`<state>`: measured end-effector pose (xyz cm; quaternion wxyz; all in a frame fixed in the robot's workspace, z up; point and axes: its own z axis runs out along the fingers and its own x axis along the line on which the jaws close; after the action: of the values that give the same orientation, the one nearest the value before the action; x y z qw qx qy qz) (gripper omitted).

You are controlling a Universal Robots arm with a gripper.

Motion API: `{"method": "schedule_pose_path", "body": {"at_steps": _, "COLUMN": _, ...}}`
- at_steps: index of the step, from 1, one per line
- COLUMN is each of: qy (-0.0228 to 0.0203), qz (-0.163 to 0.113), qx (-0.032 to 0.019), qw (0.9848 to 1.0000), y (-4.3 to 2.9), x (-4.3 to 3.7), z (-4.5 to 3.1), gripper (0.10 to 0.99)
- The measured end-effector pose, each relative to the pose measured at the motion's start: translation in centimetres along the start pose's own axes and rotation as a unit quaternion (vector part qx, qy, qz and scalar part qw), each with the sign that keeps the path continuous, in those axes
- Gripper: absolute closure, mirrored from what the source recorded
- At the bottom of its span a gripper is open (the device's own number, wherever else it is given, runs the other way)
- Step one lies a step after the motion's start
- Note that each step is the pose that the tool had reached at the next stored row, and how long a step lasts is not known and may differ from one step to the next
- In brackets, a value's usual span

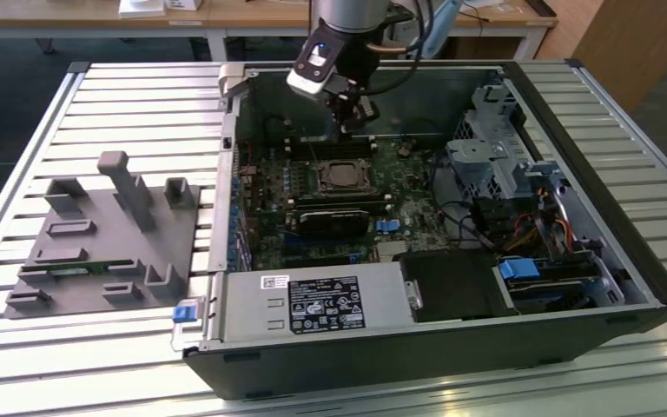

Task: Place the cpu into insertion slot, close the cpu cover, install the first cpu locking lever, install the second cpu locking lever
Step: 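Install the first cpu locking lever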

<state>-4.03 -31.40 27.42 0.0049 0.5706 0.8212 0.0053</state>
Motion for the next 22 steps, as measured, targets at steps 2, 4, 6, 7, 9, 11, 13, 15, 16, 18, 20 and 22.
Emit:
{"method": "schedule_pose_path", "body": {"at_steps": 2, "qy": 0.0001, "qz": -0.005, "qx": -0.0001, "qw": 1.0, "y": 0.0, "x": 0.0, "z": 0.0, "gripper": 0.98}}
{"method": "schedule_pose_path", "body": {"at_steps": 4, "qy": 0.0002, "qz": -0.01, "qx": 0.0, "qw": 0.9999, "y": 0.0, "x": 0.0, "z": 0.0, "gripper": 0.98}}
{"method": "schedule_pose_path", "body": {"at_steps": 6, "qy": 0.0002, "qz": -0.016, "qx": -0.0001, "qw": 0.9999, "y": 0.0, "x": 0.0, "z": 0.0, "gripper": 0.98}}
{"method": "schedule_pose_path", "body": {"at_steps": 7, "qy": 0.0003, "qz": -0.018, "qx": -0.0001, "qw": 0.9998, "y": 0.0, "x": 0.0, "z": 0.0, "gripper": 0.98}}
{"method": "schedule_pose_path", "body": {"at_steps": 9, "qy": 0.0003, "qz": -0.023, "qx": -0.0001, "qw": 0.9997, "y": 0.0, "x": 0.0, "z": 0.0, "gripper": 0.98}}
{"method": "schedule_pose_path", "body": {"at_steps": 11, "qy": 0.0004, "qz": -0.028, "qx": -0.0001, "qw": 0.9996, "y": 0.0, "x": 0.0, "z": 0.0, "gripper": 0.98}}
{"method": "schedule_pose_path", "body": {"at_steps": 13, "qy": 0.0005, "qz": -0.033, "qx": -0.0001, "qw": 0.9995, "y": 0.0, "x": 0.0, "z": 0.0, "gripper": 0.98}}
{"method": "schedule_pose_path", "body": {"at_steps": 15, "qy": 0.0006, "qz": -0.037, "qx": -0.0001, "qw": 0.9993, "y": 0.0, "x": 0.0, "z": 0.0, "gripper": 0.98}}
{"method": "schedule_pose_path", "body": {"at_steps": 16, "qy": 0.0006, "qz": -0.039, "qx": -0.0001, "qw": 0.9992, "y": 0.0, "x": 0.0, "z": 0.0, "gripper": 0.98}}
{"method": "schedule_pose_path", "body": {"at_steps": 18, "qy": 0.0006, "qz": -0.044, "qx": -0.0001, "qw": 0.999, "y": 0.0, "x": 0.0, "z": 0.0, "gripper": 0.98}}
{"method": "schedule_pose_path", "body": {"at_steps": 20, "qy": 0.0007, "qz": -0.048, "qx": -0.0001, "qw": 0.9988, "y": 0.0, "x": 0.0, "z": 0.0, "gripper": 0.98}}
{"method": "schedule_pose_path", "body": {"at_steps": 22, "qy": 0.0007, "qz": -0.052, "qx": -0.0001, "qw": 0.9986, "y": 0.0, "x": 0.0, "z": 0.0, "gripper": 0.98}}
